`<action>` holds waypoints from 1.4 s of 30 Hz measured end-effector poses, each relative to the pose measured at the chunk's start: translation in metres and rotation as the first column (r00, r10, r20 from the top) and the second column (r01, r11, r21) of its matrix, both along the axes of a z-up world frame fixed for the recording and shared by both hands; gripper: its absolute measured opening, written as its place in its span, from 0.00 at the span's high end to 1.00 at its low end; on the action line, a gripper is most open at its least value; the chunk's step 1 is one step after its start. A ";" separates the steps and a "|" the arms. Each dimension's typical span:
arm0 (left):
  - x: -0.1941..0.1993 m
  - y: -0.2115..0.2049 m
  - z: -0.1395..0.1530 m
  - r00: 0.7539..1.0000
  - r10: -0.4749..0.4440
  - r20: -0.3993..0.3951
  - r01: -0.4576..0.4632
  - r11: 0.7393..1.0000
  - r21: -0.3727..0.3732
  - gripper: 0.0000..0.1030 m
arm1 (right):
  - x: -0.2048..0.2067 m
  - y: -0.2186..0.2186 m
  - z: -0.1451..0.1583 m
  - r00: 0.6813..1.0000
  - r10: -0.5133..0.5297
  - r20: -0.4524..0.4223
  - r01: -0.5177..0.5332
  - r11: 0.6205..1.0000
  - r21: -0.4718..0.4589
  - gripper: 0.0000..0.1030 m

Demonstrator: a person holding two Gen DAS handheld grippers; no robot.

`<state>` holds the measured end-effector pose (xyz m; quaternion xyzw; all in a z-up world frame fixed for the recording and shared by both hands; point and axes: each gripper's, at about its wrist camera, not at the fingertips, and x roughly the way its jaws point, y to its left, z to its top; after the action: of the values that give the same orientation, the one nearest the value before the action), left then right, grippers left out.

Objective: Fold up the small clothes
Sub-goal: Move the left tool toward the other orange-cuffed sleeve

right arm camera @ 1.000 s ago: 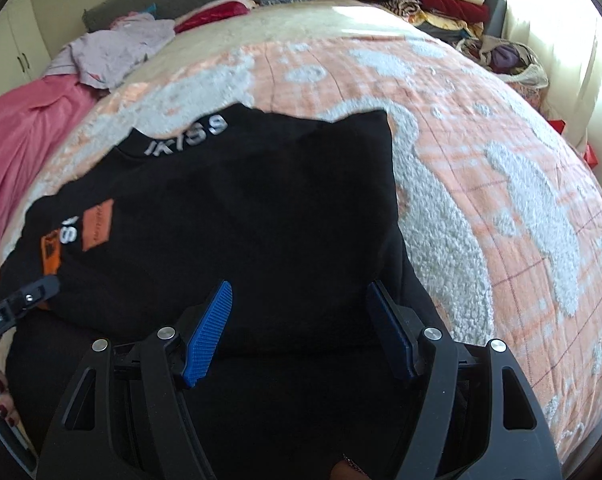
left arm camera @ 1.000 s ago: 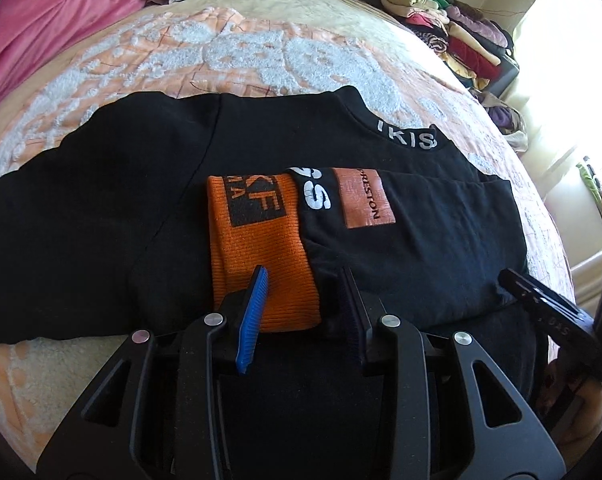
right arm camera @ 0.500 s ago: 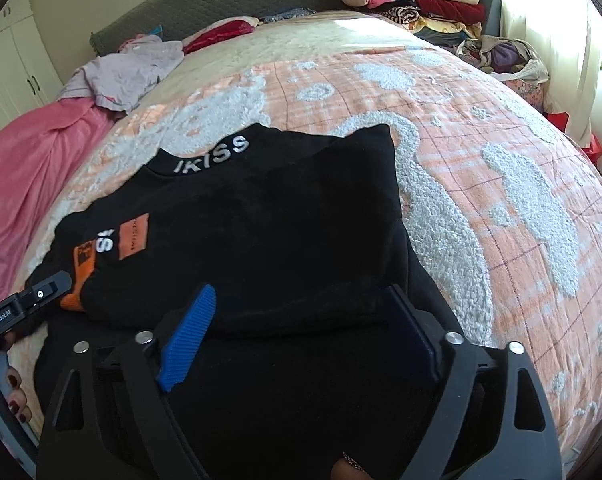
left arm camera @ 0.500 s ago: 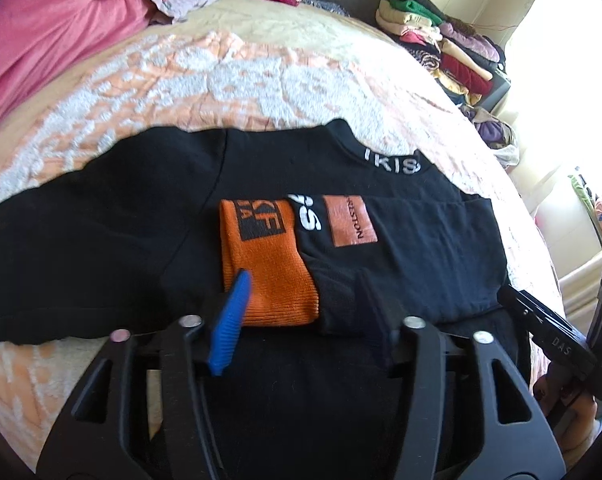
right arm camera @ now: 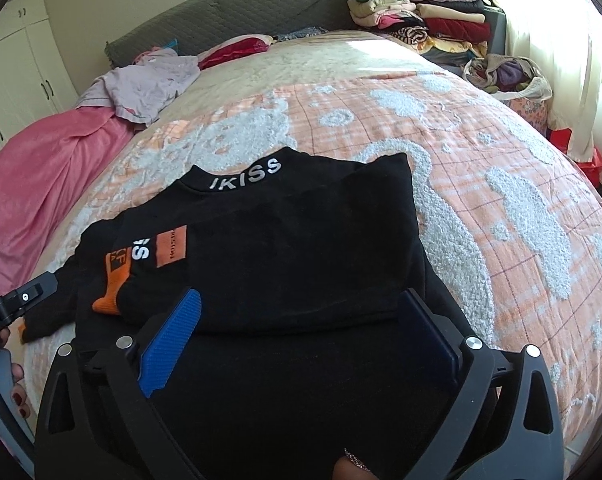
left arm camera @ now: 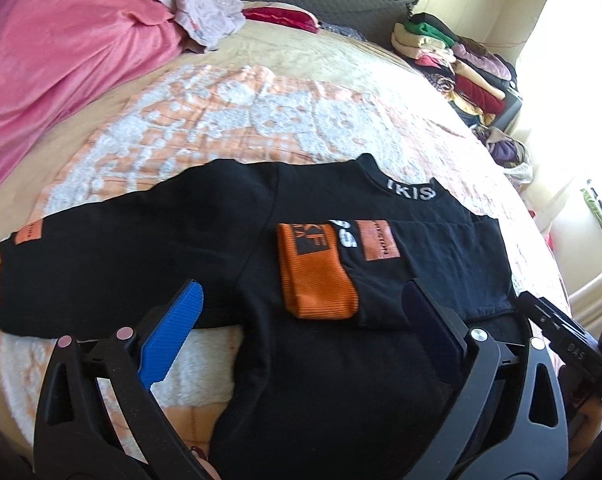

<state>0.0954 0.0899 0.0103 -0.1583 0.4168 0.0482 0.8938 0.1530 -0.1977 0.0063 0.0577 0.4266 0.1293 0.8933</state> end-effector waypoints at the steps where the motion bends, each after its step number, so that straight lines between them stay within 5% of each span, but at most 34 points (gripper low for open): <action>1: -0.002 0.003 0.000 1.000 0.007 -0.002 -0.007 1.000 0.002 0.09 | -0.001 0.001 0.001 1.000 0.001 0.004 -0.001 1.000 0.000 0.04; 20: -0.039 0.056 0.002 0.991 0.133 0.000 -0.133 0.991 -0.015 0.09 | -0.014 0.063 0.030 0.986 0.152 0.062 -0.152 0.988 0.009 0.04; 42: -0.094 0.134 -0.013 0.945 0.326 -0.027 -0.327 0.942 -0.077 0.09 | -0.032 0.159 0.042 0.928 0.361 0.091 -0.362 0.932 -0.010 0.04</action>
<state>0.0017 0.2241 -0.0024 -0.2608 0.3926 0.1798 0.8634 0.1214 -0.0383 0.0482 -0.0248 0.3883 0.2954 0.8725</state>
